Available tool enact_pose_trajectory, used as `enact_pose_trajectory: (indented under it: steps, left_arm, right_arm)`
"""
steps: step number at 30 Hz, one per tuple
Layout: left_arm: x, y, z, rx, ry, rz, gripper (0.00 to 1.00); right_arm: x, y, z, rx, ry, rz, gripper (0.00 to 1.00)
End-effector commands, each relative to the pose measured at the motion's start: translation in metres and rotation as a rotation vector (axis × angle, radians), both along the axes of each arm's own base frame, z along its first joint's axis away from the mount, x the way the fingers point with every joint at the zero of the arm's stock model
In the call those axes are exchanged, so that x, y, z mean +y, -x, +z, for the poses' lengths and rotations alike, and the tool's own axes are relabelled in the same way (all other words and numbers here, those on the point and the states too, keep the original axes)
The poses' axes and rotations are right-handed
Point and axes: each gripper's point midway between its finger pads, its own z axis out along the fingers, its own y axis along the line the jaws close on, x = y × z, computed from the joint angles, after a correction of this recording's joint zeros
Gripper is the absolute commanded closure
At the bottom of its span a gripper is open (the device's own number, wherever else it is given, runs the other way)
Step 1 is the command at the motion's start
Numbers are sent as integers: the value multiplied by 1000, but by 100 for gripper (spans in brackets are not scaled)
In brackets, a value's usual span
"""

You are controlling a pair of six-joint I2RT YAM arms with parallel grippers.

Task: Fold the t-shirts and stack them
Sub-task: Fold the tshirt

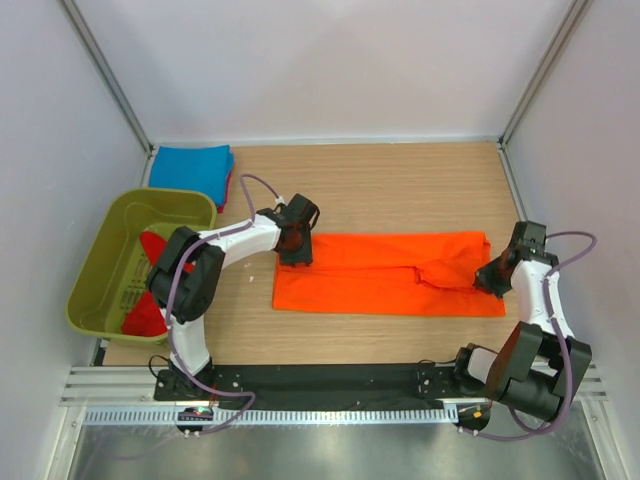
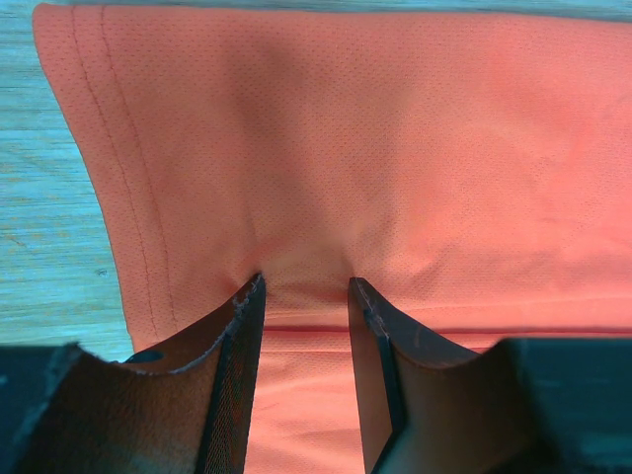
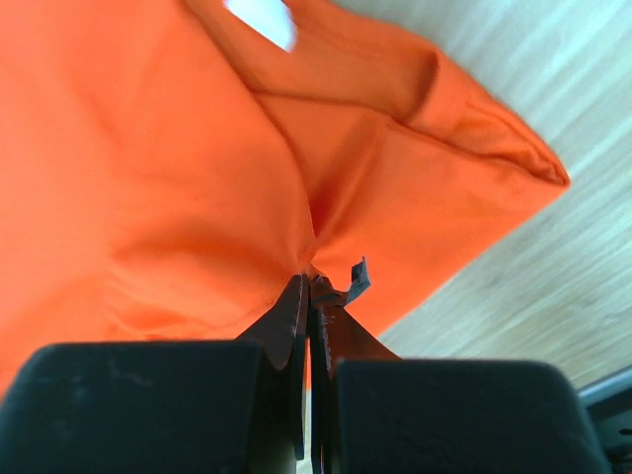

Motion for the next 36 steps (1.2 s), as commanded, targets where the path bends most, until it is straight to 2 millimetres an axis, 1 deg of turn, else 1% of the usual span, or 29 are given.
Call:
enact_pose_trajectory:
  steps: [1, 3, 4, 6, 7, 8, 9, 10, 13, 14, 16, 17, 19, 20, 21, 23, 24, 25, 26, 27, 28, 30, 31, 32, 34, 35, 36]
  left_arm:
    - [25, 9, -25, 54, -116, 18, 59]
    - [26, 10, -26, 54, -121, 20, 59]
    - [26, 9, -25, 52, -121, 21, 59]
    - [27, 9, -25, 48, -127, 25, 59]
    - [28, 8, -26, 50, -132, 27, 59]
    - [28, 7, -27, 48, -135, 29, 59]
    - [30, 6, -27, 45, -145, 30, 59]
    - [33, 6, -30, 53, -158, 33, 58]
    - [35, 4, -31, 61, -160, 44, 58]
    - [34, 4, -31, 61, -158, 44, 59]
    - [33, 4, -31, 60, -149, 45, 59]
    - [33, 4, -30, 59, -147, 42, 58]
    - [31, 3, -29, 57, -142, 41, 58]
    - [31, 3, -28, 56, -140, 41, 58]
    - [31, 3, -29, 59, -138, 41, 58]
    - [30, 4, -30, 62, -133, 40, 59]
    - [29, 4, -31, 65, -132, 41, 58]
    - [30, 5, -31, 67, -133, 43, 59]
    - [29, 5, -31, 67, -132, 44, 59]
    - [29, 5, -32, 68, -131, 46, 59]
    - [29, 5, -32, 69, -129, 46, 58]
    - [27, 5, -29, 64, -125, 45, 57]
    - [27, 3, -25, 54, -123, 43, 56]
    - [26, 2, -21, 43, -119, 42, 55]
    - [25, 0, -12, 33, -111, 40, 54]
    - [22, -3, -5, 21, -101, 40, 54]
    - [20, -4, -1, 17, -87, 39, 54]
  right_arm:
    - [5, 6, -10, -9, -13, 4, 99]
    - [5, 13, -19, 24, -11, 1, 98]
    - [0, 17, -22, 41, 19, -17, 96]
    - [-4, 22, -23, 48, 46, -43, 94]
    - [-8, 22, -19, 37, 67, -70, 94]
    - [-18, 26, -17, 46, 122, -102, 94]
    - [-23, 30, -17, 51, 150, -128, 97]
    - [-26, 30, -12, 32, 166, -149, 99]
    - [-27, 31, -10, 26, 175, -158, 99]
    - [-27, 31, -10, 26, 172, -156, 99]
    - [-21, 25, -8, -1, 143, -134, 99]
    - [-19, 21, -4, -26, 131, -133, 99]
    - [-4, 13, 2, -74, 53, -107, 99]
    - [-1, 9, 10, -108, 34, -113, 99]
    - [5, 12, 12, -101, 13, -109, 99]
    - [3, 15, 20, -96, 34, -112, 99]
    - [3, 23, 19, -83, 45, -115, 99]
    - [1, 28, 16, -66, 63, -127, 97]
    - [3, 35, 7, -43, 57, -128, 95]
    - [5, 33, 5, -65, 56, -121, 85]
    - [9, 32, 1, -68, 35, -107, 82]
    - [7, 31, 5, -59, 43, -107, 78]
    - [6, 30, 5, -44, 43, -104, 77]
    - [3, 25, 12, -55, 49, -107, 76]
    - [2, 23, 16, -37, 47, -99, 71]
    - [-2, 16, 26, -58, 60, -98, 69]
    - [-4, 9, 30, -78, 68, -92, 63]
